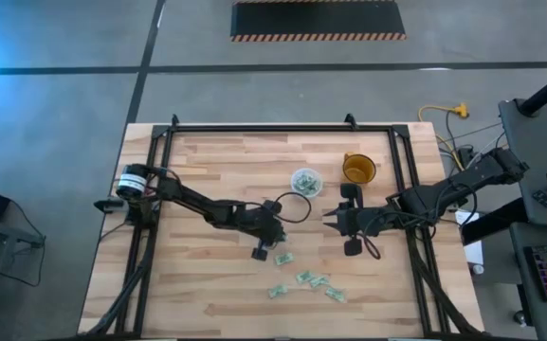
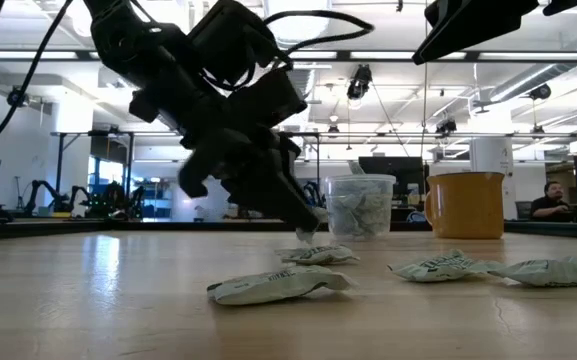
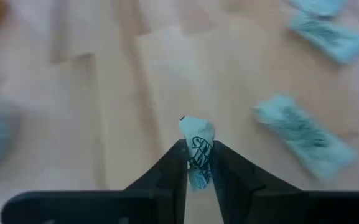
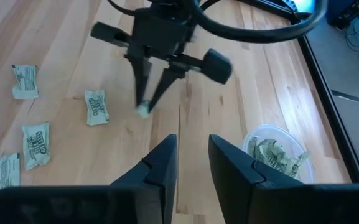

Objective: Pick and place Stevia / Truvia into bins
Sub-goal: Put the green stevia packet into the transparent bin

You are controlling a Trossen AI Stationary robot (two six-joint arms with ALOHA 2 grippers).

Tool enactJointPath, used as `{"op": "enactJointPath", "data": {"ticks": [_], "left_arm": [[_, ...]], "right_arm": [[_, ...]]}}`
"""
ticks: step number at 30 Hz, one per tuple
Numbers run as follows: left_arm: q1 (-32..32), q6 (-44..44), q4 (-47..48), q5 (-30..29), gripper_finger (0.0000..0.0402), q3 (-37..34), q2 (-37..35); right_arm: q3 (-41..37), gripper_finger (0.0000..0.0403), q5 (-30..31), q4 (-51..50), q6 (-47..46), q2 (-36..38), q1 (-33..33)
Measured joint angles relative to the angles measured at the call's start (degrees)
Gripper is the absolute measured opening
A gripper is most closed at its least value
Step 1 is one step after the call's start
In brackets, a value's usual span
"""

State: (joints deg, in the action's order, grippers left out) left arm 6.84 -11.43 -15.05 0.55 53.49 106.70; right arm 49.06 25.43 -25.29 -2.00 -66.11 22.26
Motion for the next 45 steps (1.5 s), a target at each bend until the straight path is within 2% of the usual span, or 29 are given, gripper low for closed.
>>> {"op": "enactJointPath", "data": {"ticks": [4, 15, 23, 30, 34, 38, 45], "left_arm": [[-0.21, -2.37, -1.14, -5.45, 0.0037, 1.0, -0.12], [-2.02, -12.48, -6.9, -11.8, 0.0026, 6.85, -0.24], [-8.79, -14.86, -8.74, -11.99, 0.0026, 10.98, -0.24], [-14.79, -10.77, -9.88, -11.85, 0.0026, 10.93, -0.13], [-16.48, -7.0, -9.81, -10.6, 0.0026, 10.9, -0.11], [-17.07, -6.85, -10.07, -7.8, 0.0026, 10.92, -0.07], [-17.28, -6.76, -11.14, -6.54, 0.0027, 11.08, -0.02]], "right_arm": [[0.0, 0.0078, 0.0, -0.01, 0.0, 0.0, 0.0], [0.0, 0.0081, 0.0, 0.01, 0.02, 0.0, 0.0], [0.0, 0.0082, 0.0, -0.36, -0.61, 0.0, -0.01], [0.0, 0.0072, -0.01, -1.39, -0.61, 0.0, 0.0], [0.0, 0.007, -0.01, -1.37, -0.61, 0.0, 0.0], [0.0, 0.0073, 0.0, -1.37, -0.61, 0.0, 0.0], [0.0, 0.0076, -0.01, -1.37, -0.61, 0.0, -0.01]]}}
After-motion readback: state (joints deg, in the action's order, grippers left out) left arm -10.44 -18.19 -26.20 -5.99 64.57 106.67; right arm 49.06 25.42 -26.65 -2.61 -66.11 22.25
